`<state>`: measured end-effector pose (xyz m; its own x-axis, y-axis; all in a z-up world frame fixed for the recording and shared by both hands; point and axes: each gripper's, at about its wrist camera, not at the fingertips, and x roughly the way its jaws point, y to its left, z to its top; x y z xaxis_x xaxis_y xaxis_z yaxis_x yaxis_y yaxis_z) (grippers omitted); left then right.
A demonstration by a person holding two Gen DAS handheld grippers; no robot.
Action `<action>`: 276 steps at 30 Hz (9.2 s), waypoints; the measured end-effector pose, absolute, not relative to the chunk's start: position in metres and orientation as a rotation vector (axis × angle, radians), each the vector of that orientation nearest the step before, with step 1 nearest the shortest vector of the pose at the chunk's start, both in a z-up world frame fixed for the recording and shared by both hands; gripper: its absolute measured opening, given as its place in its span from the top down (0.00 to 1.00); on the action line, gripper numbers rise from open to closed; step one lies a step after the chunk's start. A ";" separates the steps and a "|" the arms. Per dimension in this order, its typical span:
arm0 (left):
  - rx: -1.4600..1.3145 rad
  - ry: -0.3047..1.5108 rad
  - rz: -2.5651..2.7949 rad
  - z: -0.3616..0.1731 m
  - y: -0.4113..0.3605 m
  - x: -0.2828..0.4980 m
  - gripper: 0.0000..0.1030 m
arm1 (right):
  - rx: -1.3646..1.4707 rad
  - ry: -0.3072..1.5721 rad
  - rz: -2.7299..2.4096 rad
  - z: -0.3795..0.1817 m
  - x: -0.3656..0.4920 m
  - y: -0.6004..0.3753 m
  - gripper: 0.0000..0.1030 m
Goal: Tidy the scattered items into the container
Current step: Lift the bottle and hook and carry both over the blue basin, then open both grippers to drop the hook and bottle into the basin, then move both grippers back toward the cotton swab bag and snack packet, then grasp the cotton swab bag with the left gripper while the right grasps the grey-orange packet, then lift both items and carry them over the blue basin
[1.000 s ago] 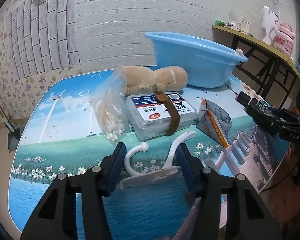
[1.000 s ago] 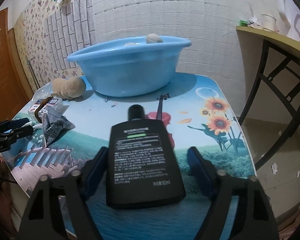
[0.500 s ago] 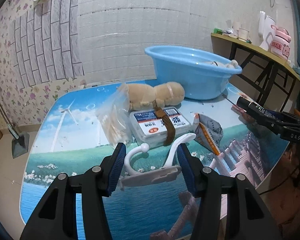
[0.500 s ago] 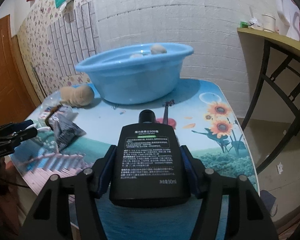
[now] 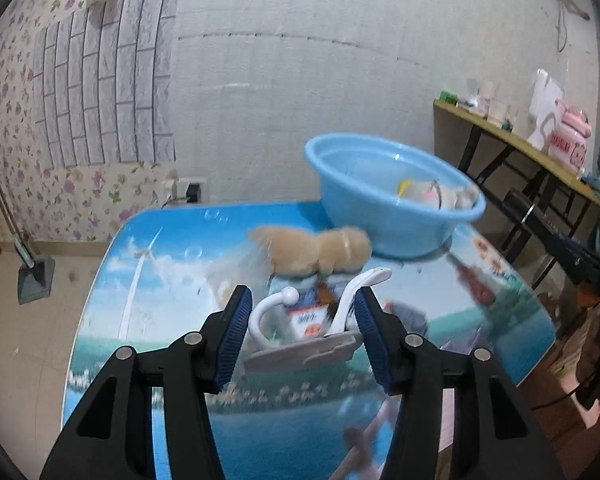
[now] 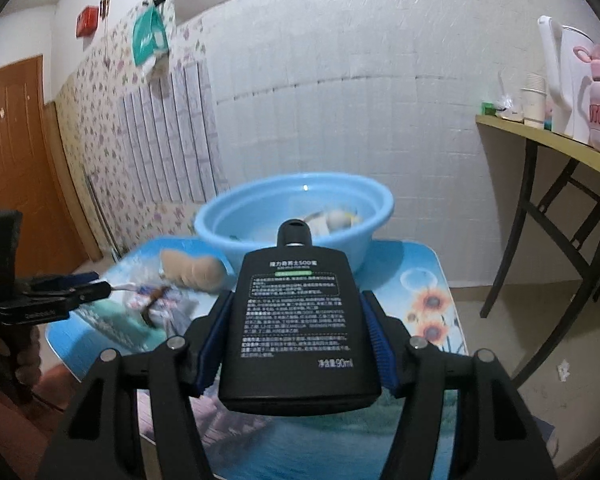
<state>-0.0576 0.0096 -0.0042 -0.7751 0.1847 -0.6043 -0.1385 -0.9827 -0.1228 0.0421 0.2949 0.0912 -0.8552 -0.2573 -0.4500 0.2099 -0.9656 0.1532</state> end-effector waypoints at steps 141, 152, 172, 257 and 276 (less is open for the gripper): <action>-1.295 -0.285 2.725 -0.062 -0.041 -0.121 0.33 | 1.146 0.025 -2.433 0.021 -0.026 0.174 0.39; -1.278 -0.343 2.638 -0.067 -0.040 -0.130 0.77 | 1.201 0.038 -2.431 0.013 -0.034 0.172 0.41; -1.262 -0.220 2.724 -0.046 -0.044 -0.083 0.85 | 1.124 -0.082 -2.488 0.027 -0.027 0.208 0.72; -1.111 -0.092 2.775 -0.012 -0.002 -0.079 0.77 | 0.894 -0.249 -2.735 0.079 -0.016 0.289 0.74; -0.979 -0.006 2.701 0.024 0.051 -0.122 0.77 | 0.797 -0.274 -2.784 0.095 -0.035 0.298 0.74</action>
